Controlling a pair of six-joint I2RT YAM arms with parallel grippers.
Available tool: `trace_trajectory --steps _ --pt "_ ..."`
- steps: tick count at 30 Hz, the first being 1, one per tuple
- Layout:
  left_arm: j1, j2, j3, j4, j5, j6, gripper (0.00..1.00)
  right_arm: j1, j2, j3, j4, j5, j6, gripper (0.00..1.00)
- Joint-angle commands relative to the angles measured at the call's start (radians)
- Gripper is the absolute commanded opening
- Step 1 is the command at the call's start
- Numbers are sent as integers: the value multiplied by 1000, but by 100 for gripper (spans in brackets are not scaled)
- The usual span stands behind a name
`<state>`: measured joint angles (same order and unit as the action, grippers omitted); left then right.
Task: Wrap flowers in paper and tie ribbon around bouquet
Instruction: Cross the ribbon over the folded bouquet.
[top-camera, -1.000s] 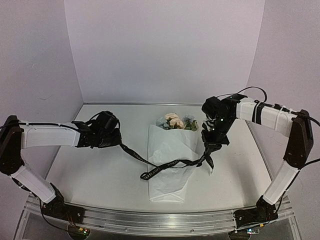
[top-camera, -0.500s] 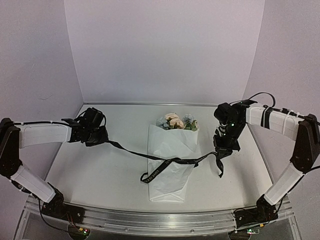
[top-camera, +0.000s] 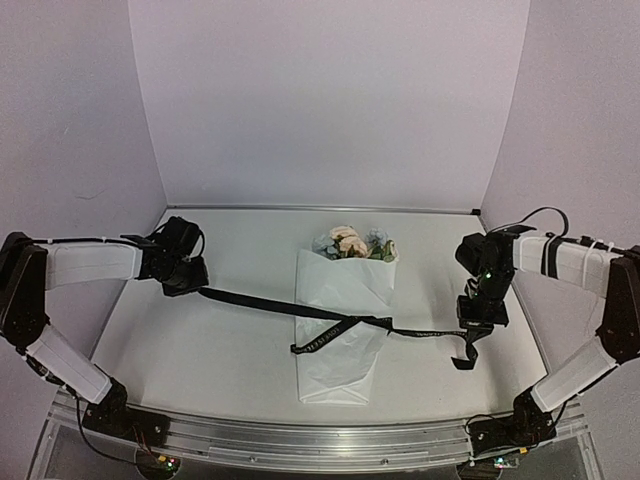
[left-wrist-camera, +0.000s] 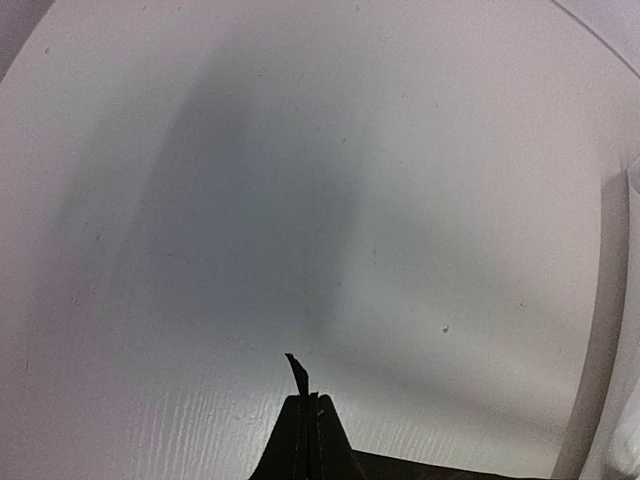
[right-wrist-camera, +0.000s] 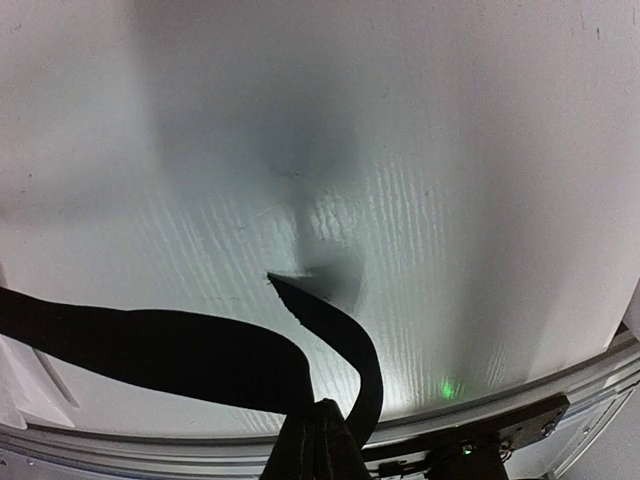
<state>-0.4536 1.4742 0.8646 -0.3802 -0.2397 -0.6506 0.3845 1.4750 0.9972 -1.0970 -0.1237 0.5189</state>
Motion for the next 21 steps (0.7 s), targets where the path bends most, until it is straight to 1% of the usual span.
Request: trace_trajectory --steps 1,8,10,15,18,21 --pt "58 -22 -8 -39 -29 2 0 -6 -39 -26 -23 74 13 0" --pt "116 -62 -65 -58 -62 -42 0 -29 -56 -48 -85 161 36 0" --pt "127 -76 -84 -53 -65 -51 0 -32 -53 -46 -94 157 37 0" --pt "130 -73 -109 -35 -35 -63 0 -31 -26 -29 -102 132 33 0" --pt "130 -93 -132 -27 -43 -70 0 -32 -25 -26 -130 189 27 0" --pt "130 -116 -140 -46 -85 -79 0 -40 -19 -14 -152 213 22 0"
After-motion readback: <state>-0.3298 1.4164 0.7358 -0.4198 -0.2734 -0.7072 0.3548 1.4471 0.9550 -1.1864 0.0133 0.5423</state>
